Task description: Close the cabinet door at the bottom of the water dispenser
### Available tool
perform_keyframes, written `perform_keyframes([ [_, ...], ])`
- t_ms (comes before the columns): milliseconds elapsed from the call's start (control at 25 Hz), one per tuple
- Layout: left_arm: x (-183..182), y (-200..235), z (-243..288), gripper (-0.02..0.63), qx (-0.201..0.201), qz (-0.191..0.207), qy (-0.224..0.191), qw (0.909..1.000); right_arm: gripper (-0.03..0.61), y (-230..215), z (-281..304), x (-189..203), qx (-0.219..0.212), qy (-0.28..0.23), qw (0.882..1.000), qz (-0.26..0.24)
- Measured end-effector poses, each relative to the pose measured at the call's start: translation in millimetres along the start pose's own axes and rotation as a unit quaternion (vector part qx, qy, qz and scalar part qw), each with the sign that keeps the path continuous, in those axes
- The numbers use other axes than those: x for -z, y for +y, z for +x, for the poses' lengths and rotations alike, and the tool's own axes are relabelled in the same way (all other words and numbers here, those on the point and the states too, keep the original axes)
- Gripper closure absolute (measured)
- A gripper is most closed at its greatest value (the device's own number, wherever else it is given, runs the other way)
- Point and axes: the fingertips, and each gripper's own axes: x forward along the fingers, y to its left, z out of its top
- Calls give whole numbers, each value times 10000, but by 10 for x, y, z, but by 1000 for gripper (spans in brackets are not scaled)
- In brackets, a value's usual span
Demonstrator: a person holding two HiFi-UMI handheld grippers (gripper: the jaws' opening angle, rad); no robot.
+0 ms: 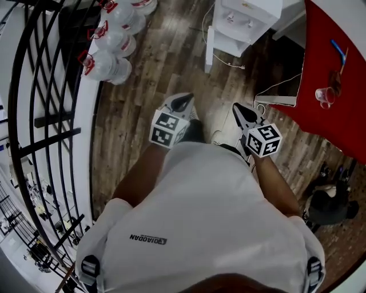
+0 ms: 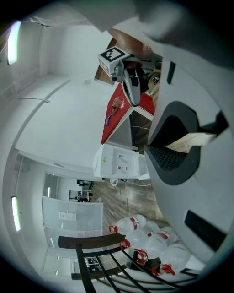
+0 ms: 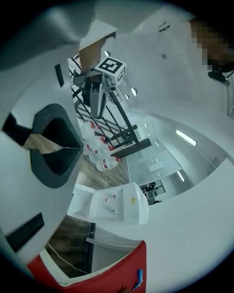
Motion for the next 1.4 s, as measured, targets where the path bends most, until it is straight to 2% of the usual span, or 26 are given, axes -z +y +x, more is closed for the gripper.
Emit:
perform_keyframes([
  [160, -18, 516, 239, 614, 157, -13, 70, 9999, 558, -260, 548, -103, 286, 311, 9991, -65],
  [320, -35, 959, 563, 614, 145, 10, 180, 9997, 557, -522, 1074, -218, 500, 427, 9978, -61],
  [520, 44, 1262, 813, 614, 103, -166, 390, 9990, 557, -716, 1656, -95, 583, 823, 9947, -219],
  [680, 214, 1410, 1078, 614, 23, -373, 601, 9975, 538, -1023, 2175, 344, 618, 1258, 9901, 0],
  [720, 260, 1426, 1147, 614, 3, -423, 653, 9970, 485, -1106, 2295, 483, 639, 1393, 9882, 77],
  [760, 299, 1444, 1217, 614, -17, -470, 694, 9965, 460, -1191, 2417, 608, 667, 1512, 9862, 125],
  [1080, 679, 1604, 1833, 614, -187, -857, 1018, 9909, 454, -2113, 3385, 1288, 1243, 1974, 9719, 331],
  [1200, 825, 1639, 2011, 614, -245, -1056, 1139, 9876, 445, -2348, 3644, 1512, 1290, 2131, 9673, 469],
  [1400, 1039, 1683, 2202, 614, -354, -1345, 1305, 9816, 403, -2567, 3983, 1782, 1311, 2359, 9620, 414],
])
